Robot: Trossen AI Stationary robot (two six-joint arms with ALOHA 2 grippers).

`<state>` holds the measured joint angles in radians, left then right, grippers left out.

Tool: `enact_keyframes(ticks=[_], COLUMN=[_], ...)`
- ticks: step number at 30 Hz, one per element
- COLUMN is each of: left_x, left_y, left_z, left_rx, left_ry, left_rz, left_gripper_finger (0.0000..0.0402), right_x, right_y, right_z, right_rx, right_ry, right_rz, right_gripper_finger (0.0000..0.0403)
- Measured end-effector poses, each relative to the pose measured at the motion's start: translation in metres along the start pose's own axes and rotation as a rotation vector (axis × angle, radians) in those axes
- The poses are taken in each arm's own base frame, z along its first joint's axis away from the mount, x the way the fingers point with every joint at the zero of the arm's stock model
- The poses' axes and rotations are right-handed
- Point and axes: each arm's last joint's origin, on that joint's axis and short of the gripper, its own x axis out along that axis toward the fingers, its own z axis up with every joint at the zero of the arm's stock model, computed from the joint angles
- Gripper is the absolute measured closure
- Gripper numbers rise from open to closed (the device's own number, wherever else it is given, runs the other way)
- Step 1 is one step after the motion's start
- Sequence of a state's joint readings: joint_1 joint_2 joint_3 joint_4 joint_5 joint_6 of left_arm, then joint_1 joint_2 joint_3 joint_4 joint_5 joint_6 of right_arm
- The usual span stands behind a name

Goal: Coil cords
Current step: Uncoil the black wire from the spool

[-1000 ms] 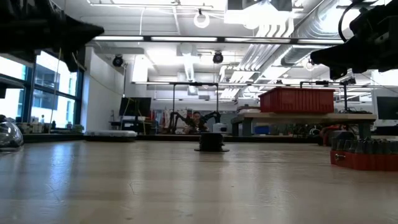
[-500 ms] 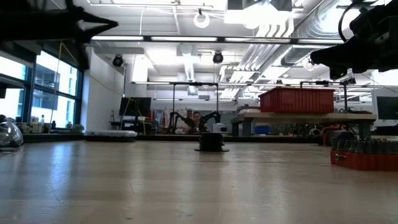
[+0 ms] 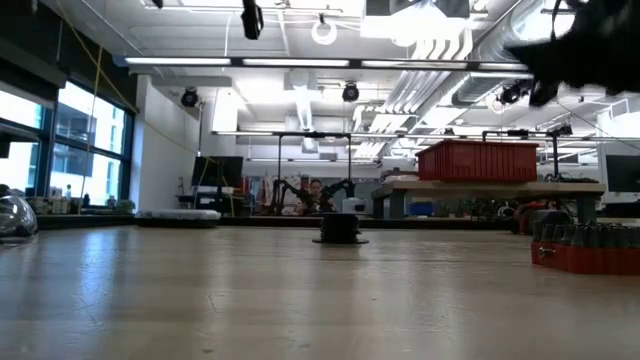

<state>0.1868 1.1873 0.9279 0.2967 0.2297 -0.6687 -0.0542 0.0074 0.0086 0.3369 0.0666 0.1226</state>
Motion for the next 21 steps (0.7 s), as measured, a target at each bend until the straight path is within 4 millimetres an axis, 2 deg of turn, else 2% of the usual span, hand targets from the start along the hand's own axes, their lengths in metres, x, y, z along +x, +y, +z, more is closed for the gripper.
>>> enact_keyframes(ticks=[2,5,8,11,14,17,21], left_x=[-0.003,-0.012,-0.022,-0.03,-0.032,-0.026,-0.018], left_y=[0.0,0.001,-0.001,-0.002,0.012,0.039,0.068], left_z=[0.006,0.013,0.016,0.015,-0.002,-0.033,-0.065], left_rx=[-0.011,-0.017,0.016,0.063,0.031,-0.117,-0.275], left_ry=[0.029,0.036,0.038,0.01,0.018,0.078,0.173], left_rz=[0.041,0.082,0.099,0.087,0.149,0.236,0.336], left_gripper_finger=[0.0401,0.0401,0.0401,0.0401,0.0401,0.0401,0.0401], right_x=[-0.002,-0.006,-0.004,0.003,0.021,0.055,0.104], right_y=[0.0,-0.004,-0.003,0.0,0.004,0.011,0.019], right_z=[0.02,0.04,0.051,0.067,0.09,0.107,0.105], right_rx=[0.218,0.539,0.622,0.635,0.571,0.422,0.2], right_ry=[-0.223,-0.413,-0.443,-0.452,-0.429,-0.307,-0.018], right_rz=[-0.049,-0.156,-0.167,-0.148,-0.153,-0.117,-0.01], right_gripper_finger=[0.0403,0.0403,0.0403,0.0403,0.0403,0.0403,0.0403])
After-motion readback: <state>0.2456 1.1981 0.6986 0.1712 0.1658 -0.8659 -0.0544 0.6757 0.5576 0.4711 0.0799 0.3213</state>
